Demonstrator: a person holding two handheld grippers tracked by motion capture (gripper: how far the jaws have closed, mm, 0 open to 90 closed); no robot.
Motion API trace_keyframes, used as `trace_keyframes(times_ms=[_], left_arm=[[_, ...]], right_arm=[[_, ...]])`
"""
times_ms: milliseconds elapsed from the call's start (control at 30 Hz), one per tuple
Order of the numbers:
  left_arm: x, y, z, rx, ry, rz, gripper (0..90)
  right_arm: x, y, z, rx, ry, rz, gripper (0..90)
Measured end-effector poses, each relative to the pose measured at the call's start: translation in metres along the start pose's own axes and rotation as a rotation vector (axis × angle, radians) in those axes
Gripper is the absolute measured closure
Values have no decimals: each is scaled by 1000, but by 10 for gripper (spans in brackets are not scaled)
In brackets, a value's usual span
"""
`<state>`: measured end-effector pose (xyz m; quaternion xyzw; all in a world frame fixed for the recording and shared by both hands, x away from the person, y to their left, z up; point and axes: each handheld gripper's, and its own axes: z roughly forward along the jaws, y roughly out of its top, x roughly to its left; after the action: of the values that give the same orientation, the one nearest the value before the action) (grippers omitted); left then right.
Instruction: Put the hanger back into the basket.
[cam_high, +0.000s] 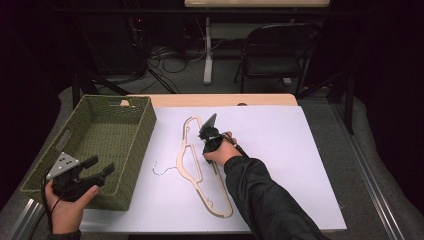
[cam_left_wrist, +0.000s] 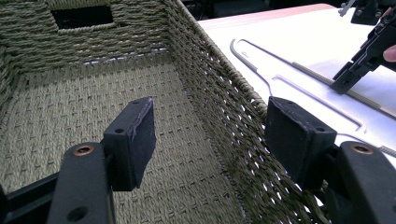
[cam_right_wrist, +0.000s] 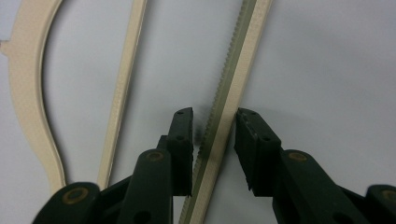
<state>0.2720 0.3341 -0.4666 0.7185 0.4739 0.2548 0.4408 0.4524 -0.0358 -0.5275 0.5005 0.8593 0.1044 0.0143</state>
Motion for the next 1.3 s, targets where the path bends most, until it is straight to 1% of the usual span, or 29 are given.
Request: trace_keyframes(times_ms=[33,67,100,133,267,300,367,400,467,533,567,633,667,700,733,767,800,833,867,900,933,967,1067,1167,1200,1233,1267,1300], left_arm=[[0,0,0,-2,2,-1,337],[0,0,0,-1,1,0,337],[0,0,0,0,1,1,336],[0,0,0,-2,2,1,337],[0,0,1,-4,3,-1,337],[0,0,1,-1,2,-2,336],[0,-1,1,-3,4,-2,337],[0,0,1,0,3,-1,337],[0,0,1,0,3,0,337],[0,-1,1,0,4,0,337],[0,-1,1,-3,5,-1,337],[0,-1,1,-4,7,-2,337],[0,-1,1,-1,6,-2,337],[0,-1,1,-5,8,-2,337],[0,-1,1,-5,8,-2,337],[0,-1,1,-6,7,-3,337],[0,0,0,-3,7,-3,337],[0,-1,0,-3,8,-4,337],[0,-1,0,-3,8,-5,337],[1,-1,1,-3,8,-6,337],[0,-1,1,-6,10,-6,337],[0,-1,1,-6,9,-6,337],[-1,-1,1,-8,7,-2,337],[-3,0,1,-9,3,3,337],[-4,1,1,-12,1,4,337],[-4,1,1,-11,-1,7,337],[-6,1,1,-14,-4,8,337],[-10,2,2,-16,-15,12,337]], right_arm=[[1,0,2,-22,3,16,685],[0,0,1,-11,3,17,692],[-1,2,-1,27,-2,0,700],[-1,2,-1,25,-12,4,704],[-1,1,-1,23,-10,8,714],[1,1,-1,26,-10,22,715],[2,1,0,17,-13,22,718],[1,0,1,8,-15,13,724],[2,1,1,13,-25,29,736],[2,2,1,18,-32,28,741],[2,3,-1,42,-32,79,754],[0,3,-1,44,-29,77,759],[-2,1,5,-43,16,127,766],[-8,6,-3,83,-5,130,780],[-8,6,-3,83,-5,130,780],[-13,8,-6,115,1,148,791],[-13,8,-6,115,1,148,791],[-13,6,-4,74,23,193,792],[-14,6,-3,61,27,187,793],[-13,5,-2,28,39,212,794],[-14,5,-2,20,40,197,794],[-13,5,-3,35,39,211,794],[-15,5,-3,38,49,215,795],[-19,4,-5,36,80,217,796],[-25,3,-8,40,102,200,797],[-25,3,-8,40,102,200,797],[-26,2,-9,56,105,211,797],[-35,-1,-10,51,135,198,798]])
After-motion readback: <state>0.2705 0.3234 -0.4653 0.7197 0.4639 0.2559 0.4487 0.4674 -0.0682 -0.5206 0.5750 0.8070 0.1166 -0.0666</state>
